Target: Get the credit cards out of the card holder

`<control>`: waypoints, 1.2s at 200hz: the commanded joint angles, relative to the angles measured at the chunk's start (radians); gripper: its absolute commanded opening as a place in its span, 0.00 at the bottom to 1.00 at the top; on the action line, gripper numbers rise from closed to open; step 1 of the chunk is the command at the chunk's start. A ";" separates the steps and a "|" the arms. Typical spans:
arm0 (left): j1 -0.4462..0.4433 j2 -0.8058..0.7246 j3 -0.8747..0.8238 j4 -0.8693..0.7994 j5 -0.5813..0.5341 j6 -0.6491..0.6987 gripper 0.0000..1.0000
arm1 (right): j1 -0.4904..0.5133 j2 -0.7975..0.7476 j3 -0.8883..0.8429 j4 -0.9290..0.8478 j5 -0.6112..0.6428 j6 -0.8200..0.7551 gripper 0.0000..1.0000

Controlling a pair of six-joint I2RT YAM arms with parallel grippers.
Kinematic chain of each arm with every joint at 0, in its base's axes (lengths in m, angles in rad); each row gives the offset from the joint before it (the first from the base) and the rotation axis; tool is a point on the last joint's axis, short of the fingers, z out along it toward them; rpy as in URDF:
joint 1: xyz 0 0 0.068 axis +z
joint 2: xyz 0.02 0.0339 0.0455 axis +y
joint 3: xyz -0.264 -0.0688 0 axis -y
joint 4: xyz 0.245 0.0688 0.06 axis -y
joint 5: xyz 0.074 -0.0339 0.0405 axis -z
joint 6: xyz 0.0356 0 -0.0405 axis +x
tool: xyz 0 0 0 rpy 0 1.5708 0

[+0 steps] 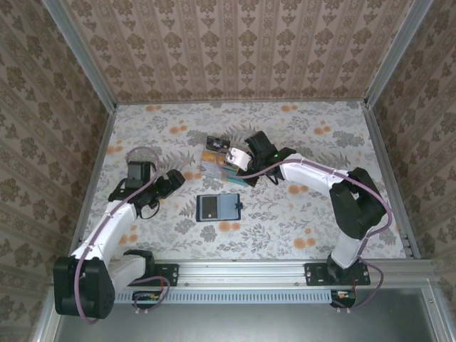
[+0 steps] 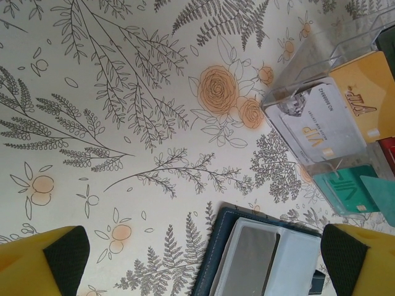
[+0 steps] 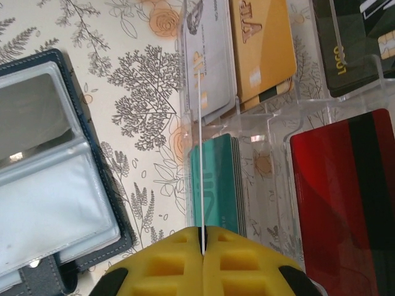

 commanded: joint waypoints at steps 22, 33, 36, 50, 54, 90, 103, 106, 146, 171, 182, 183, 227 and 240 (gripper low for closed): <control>0.009 0.012 0.010 0.022 0.022 0.017 1.00 | -0.010 0.030 0.021 -0.041 0.002 -0.023 0.00; 0.008 0.014 0.010 0.025 0.029 0.017 1.00 | -0.011 0.029 0.019 -0.043 0.002 -0.024 0.00; 0.008 0.013 0.010 0.025 0.030 0.017 1.00 | -0.011 0.028 0.018 -0.043 0.001 -0.025 0.00; 0.009 0.015 0.010 0.028 0.037 0.016 1.00 | -0.013 0.027 0.013 -0.040 0.009 -0.024 0.00; 0.008 0.015 0.009 0.028 0.038 0.017 1.00 | -0.014 0.028 0.012 -0.038 0.011 -0.024 0.00; 0.009 0.014 0.008 0.022 0.048 0.012 1.00 | -0.019 0.050 0.026 -0.048 0.022 -0.023 0.03; 0.009 0.009 0.006 0.021 0.063 0.009 1.00 | -0.020 0.062 0.040 -0.066 0.020 -0.029 0.06; 0.008 0.008 0.006 0.019 0.065 0.008 1.00 | -0.020 0.064 0.042 -0.068 0.020 -0.030 0.07; 0.008 -0.026 -0.001 0.000 0.079 0.009 1.00 | -0.022 0.079 0.048 -0.056 0.020 -0.026 0.13; 0.009 -0.042 -0.001 0.013 0.123 0.000 1.00 | -0.022 0.080 0.048 -0.055 0.023 -0.017 0.19; 0.009 -0.045 0.003 0.013 0.131 0.000 1.00 | -0.022 0.074 0.046 -0.052 0.025 -0.008 0.21; 0.008 -0.045 0.003 0.012 0.132 0.001 1.00 | -0.022 0.073 0.045 -0.051 0.024 -0.007 0.21; 0.008 -0.044 0.006 0.031 0.158 -0.014 1.00 | -0.022 0.038 0.053 -0.057 0.035 0.050 0.25; 0.008 -0.046 0.005 0.035 0.164 -0.016 1.00 | -0.021 0.012 0.047 -0.057 0.034 0.070 0.26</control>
